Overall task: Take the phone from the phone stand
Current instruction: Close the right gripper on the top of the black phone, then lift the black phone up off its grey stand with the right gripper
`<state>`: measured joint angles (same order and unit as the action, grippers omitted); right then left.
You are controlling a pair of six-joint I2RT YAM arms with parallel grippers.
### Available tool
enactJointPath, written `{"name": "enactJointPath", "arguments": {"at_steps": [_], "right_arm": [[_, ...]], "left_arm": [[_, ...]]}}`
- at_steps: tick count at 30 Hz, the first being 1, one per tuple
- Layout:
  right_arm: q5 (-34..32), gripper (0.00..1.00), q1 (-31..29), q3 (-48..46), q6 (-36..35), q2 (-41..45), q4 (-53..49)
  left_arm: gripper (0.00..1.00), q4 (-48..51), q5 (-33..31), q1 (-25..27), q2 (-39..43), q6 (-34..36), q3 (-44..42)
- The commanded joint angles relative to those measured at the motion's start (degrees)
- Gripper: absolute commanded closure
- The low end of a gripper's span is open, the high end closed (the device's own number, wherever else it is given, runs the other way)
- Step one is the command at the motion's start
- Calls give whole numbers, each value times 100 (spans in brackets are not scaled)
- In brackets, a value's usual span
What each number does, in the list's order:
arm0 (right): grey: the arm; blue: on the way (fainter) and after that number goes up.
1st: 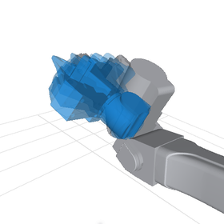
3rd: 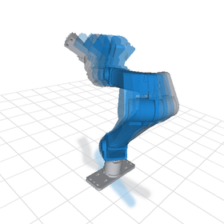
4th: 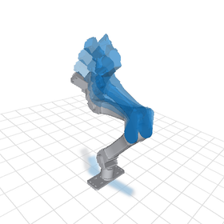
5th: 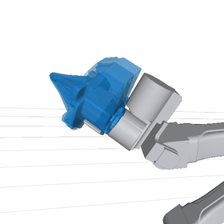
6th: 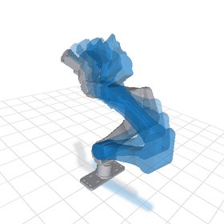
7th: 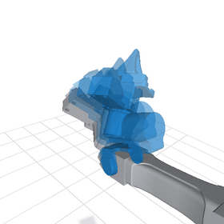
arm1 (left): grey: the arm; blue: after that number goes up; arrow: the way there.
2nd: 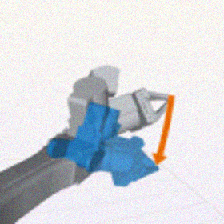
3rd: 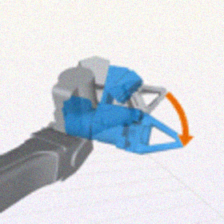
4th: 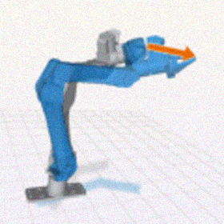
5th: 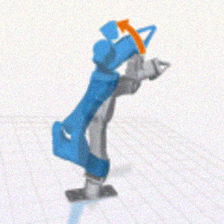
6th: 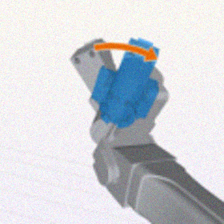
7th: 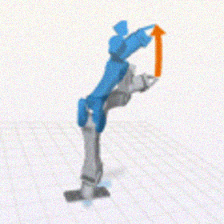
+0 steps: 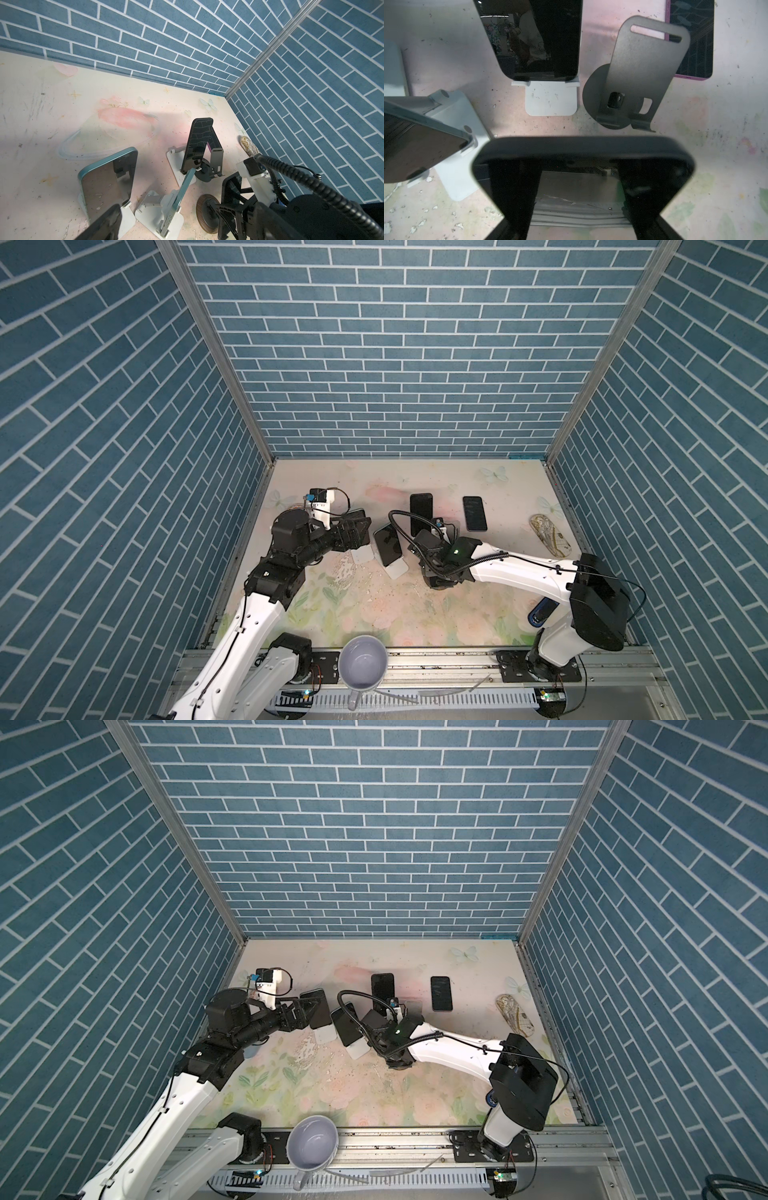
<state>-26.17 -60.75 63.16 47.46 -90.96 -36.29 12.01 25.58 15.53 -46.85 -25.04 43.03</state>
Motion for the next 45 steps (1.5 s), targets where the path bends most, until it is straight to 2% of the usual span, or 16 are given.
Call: {"name": "enactJointPath", "arguments": {"at_steps": [1,10,14,22,28,35,45], "right_arm": [[-40,42,-17,318,-405,391,-109],[438,46,446,771,-999,920,-339],[852,46,964,751,-1202,1353,-332],[938,47,2020,516,-1776,2064,-738],[1092,47,2606,0,-2021,2290,-919],[1376,47,3136,-887,-1970,2130,-663],[1979,47,3421,-1175,-2133,1184,-170]], "left_arm": [[0,-85,17,20,72,26,13],[0,-52,-83,20,162,42,3],[0,32,-214,20,189,89,24],[0,308,-128,20,163,42,126],[0,-165,-135,20,257,-366,-90],[0,-284,-160,20,66,-388,-118],[0,-838,-110,20,-205,-370,-268]]}}
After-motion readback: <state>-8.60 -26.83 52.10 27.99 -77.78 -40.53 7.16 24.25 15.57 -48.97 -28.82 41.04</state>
